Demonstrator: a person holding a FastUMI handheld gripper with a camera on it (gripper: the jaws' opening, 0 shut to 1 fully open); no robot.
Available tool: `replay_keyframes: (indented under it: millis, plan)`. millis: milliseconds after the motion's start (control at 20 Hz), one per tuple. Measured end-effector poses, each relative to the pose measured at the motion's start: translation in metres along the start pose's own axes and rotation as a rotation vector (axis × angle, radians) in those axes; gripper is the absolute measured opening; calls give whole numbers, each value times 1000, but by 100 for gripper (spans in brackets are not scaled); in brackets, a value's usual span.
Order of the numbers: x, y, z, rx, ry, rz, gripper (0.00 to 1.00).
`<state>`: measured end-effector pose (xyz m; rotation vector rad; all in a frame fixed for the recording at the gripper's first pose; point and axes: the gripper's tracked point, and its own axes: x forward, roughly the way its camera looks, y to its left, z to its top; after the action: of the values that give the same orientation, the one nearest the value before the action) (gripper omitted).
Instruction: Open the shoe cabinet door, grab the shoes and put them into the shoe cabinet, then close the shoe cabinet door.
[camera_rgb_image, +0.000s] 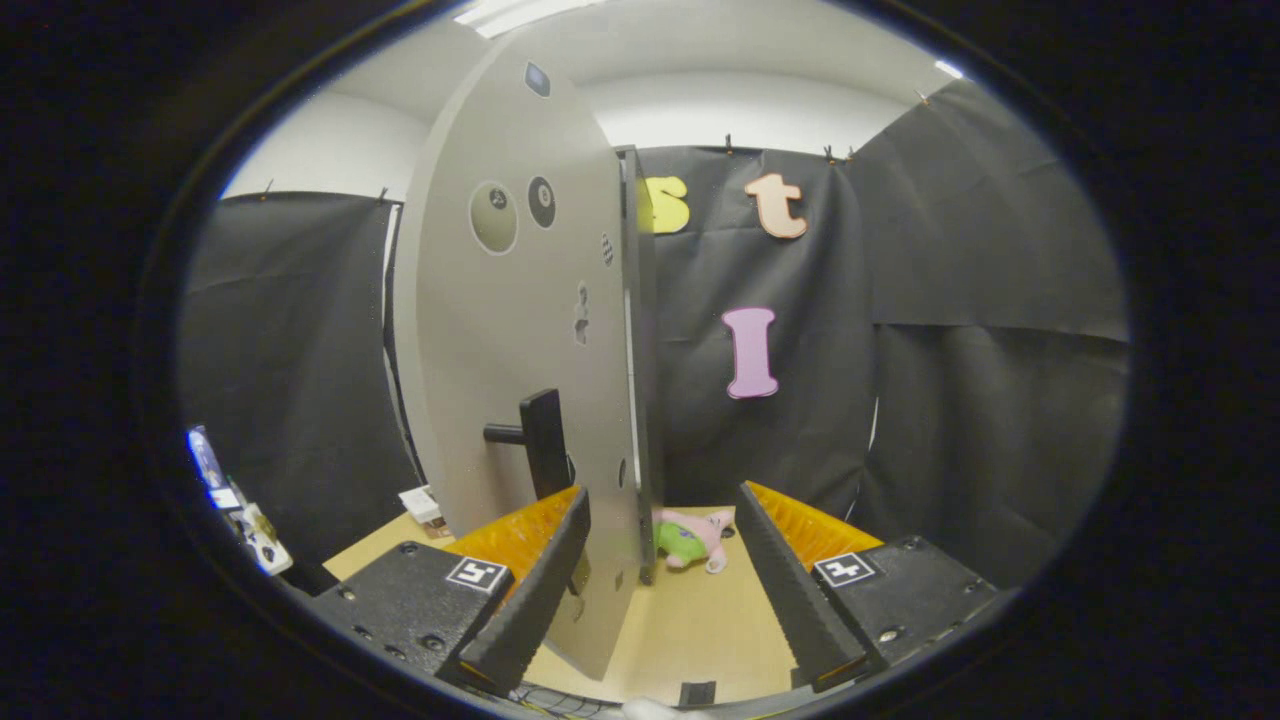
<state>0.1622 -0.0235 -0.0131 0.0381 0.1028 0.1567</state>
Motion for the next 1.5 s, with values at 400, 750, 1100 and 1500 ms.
replay_keyframes:
  millis: [400, 750, 1100, 1500]
  plan:
    - [6, 62, -2, -37, 17, 3, 97]
    - [36, 118, -13, -95, 29, 4, 97]
    - [75, 175, -14, -63, 26, 49, 97]
    - [107, 232, 0, -53, -24, 65, 97]
